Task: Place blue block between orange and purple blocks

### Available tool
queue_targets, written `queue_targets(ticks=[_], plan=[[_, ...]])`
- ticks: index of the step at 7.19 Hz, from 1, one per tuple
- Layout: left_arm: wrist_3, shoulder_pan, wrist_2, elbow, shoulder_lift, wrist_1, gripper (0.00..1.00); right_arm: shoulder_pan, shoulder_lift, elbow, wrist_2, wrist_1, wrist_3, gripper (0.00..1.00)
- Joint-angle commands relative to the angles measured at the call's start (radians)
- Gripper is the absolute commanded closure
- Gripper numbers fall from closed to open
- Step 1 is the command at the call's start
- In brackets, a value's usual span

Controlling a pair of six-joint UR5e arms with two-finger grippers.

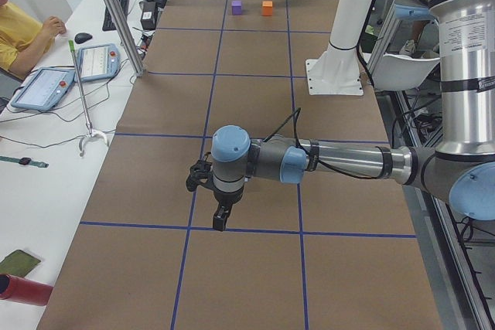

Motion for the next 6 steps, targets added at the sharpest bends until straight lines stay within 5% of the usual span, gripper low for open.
queue_targets(ticks=[1, 6], plan=[[0.001, 0.000, -0.006, -0.010, 0.000, 0.021, 0.00, 0.012, 0.023, 0.002, -0.008, -0.057, -0.001, 0.00], [0.004, -0.004, -0.035, -0.036, 0.061, -0.022, 0.00, 0.034, 0.014, 0.008, -0.048, -0.062, 0.001, 0.00]])
